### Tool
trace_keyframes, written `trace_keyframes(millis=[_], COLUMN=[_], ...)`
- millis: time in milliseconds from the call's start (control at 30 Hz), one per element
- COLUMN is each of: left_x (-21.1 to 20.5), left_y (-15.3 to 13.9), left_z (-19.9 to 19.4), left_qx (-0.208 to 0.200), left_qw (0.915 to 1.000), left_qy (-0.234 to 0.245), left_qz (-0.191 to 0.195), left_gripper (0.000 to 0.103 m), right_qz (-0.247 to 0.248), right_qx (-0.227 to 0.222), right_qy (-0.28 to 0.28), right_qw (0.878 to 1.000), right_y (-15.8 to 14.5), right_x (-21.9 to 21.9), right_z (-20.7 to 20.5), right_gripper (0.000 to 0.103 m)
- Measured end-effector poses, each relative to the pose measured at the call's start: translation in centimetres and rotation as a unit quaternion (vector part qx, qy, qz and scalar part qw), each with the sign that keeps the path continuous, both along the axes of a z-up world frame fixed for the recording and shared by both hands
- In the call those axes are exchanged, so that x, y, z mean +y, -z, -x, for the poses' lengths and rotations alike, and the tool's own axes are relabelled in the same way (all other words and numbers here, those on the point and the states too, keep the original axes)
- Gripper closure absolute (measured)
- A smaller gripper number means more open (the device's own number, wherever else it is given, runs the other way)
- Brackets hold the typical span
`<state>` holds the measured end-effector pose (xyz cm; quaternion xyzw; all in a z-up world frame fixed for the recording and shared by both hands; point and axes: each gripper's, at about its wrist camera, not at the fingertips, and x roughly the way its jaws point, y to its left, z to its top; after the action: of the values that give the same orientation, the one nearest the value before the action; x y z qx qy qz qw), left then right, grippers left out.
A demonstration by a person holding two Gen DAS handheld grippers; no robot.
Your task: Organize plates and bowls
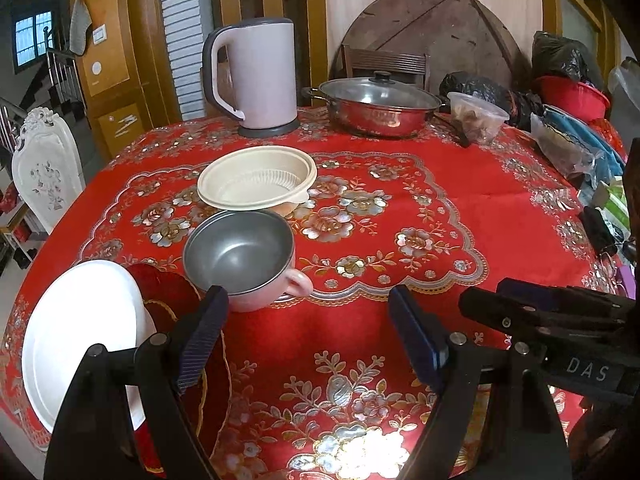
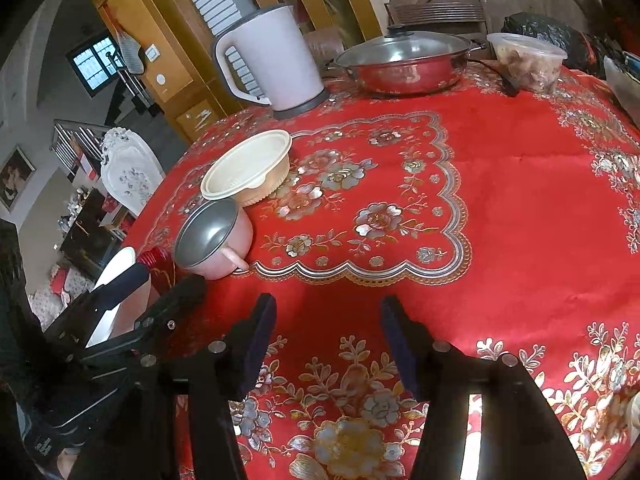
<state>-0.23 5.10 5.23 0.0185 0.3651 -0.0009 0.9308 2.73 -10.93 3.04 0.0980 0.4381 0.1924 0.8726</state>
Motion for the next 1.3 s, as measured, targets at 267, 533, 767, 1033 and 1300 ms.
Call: trace_keyframes(millis=[267, 533, 767, 1033, 1300], left_x=[0.2, 0.4, 0.5, 0.7, 2.7], left_y=[0.1, 0.6, 0.6, 0.7, -0.9], left_z=[-0.3, -0.7, -0.7, -0.9, -2.3], left_qx=[0.000, 0.005, 0.007, 0.009, 0.024], left_qw=[1.0000, 0.9999, 0.9999, 0.9999, 0.9989], left_qy=[-0.003, -0.008, -0.009, -0.010, -0.004], left_qz=[-0.002, -0.004, -0.007, -0.007, 0.040], left_gripper=[0.021, 0.021, 0.021, 0.021, 0.021], right_qz=[0.005, 0.024, 0.024, 0.027, 0.030], right_qx=[-0.002, -0.018, -0.016, -0.015, -0.002], right_qy=[-0.001, 0.002, 0.000, -0.003, -0.007], right_qw=[1.000, 1.000, 1.000, 1.000, 1.000], right_y=[0.0, -0.5, -0.4, -0.4, 0.0], right_x=[0.3, 1.1, 1.2, 1.4, 2.0], right_z=[0.0, 0.1, -0.1, -0.4, -1.4], right_gripper=[0.046, 0.046, 0.046, 0.045, 0.044])
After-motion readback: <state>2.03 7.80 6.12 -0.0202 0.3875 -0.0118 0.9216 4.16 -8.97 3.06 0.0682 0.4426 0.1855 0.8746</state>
